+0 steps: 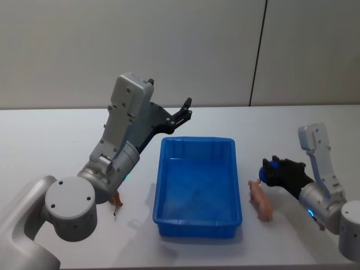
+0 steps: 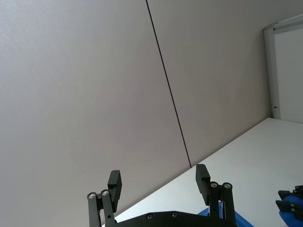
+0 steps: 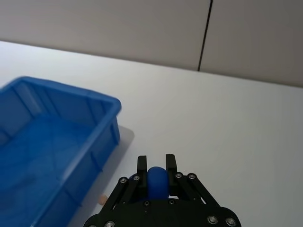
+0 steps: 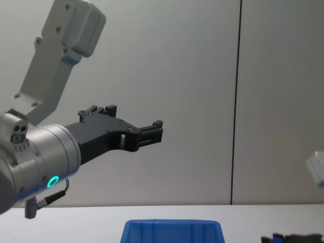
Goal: Pick up the two dolls from the table and place them into the box.
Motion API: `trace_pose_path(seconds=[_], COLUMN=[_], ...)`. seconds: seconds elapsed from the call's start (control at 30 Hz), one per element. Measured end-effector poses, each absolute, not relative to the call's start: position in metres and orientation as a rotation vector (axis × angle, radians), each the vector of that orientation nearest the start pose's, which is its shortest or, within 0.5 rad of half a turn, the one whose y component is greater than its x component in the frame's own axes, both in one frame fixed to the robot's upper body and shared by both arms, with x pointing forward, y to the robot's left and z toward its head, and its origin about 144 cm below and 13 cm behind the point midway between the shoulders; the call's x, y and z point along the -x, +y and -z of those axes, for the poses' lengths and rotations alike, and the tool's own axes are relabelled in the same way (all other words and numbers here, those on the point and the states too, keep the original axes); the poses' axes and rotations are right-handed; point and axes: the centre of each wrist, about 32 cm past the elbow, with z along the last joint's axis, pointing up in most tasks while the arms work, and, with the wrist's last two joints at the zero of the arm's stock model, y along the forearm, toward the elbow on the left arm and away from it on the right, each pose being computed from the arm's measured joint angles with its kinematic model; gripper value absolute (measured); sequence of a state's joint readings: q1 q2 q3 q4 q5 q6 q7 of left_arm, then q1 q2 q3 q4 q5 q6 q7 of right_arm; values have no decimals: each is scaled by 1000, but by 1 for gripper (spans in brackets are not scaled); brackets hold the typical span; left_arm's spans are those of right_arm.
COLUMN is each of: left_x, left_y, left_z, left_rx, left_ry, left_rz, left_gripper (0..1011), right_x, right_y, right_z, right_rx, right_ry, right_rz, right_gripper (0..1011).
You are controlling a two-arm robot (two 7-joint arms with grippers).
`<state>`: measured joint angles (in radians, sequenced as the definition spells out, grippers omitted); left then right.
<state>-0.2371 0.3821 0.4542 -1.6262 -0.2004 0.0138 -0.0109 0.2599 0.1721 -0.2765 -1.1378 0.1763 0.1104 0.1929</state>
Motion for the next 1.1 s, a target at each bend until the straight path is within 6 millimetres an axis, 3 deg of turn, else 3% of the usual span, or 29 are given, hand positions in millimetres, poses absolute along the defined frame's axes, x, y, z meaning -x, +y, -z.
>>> trace_pose_path(seconds=[0.33, 0.73, 1.1], left_x=[-492, -492, -492], left_y=[198, 198, 198], left_z=[-1204, -1204, -1204], left_rx=[-61, -61, -61], left_ry=[-268, -268, -268], left_rz=[-1124, -1124, -1124], left_gripper=[1000, 1000, 1000], right_x=[-521, -533, -542], right_y=[-209, -171, -145], right_z=[-1111, -1132, -1133], right_rx=[197, 103, 121], right_ry=[118, 32, 7], right_rz=[1118, 960, 902], right_gripper=[194, 196, 534])
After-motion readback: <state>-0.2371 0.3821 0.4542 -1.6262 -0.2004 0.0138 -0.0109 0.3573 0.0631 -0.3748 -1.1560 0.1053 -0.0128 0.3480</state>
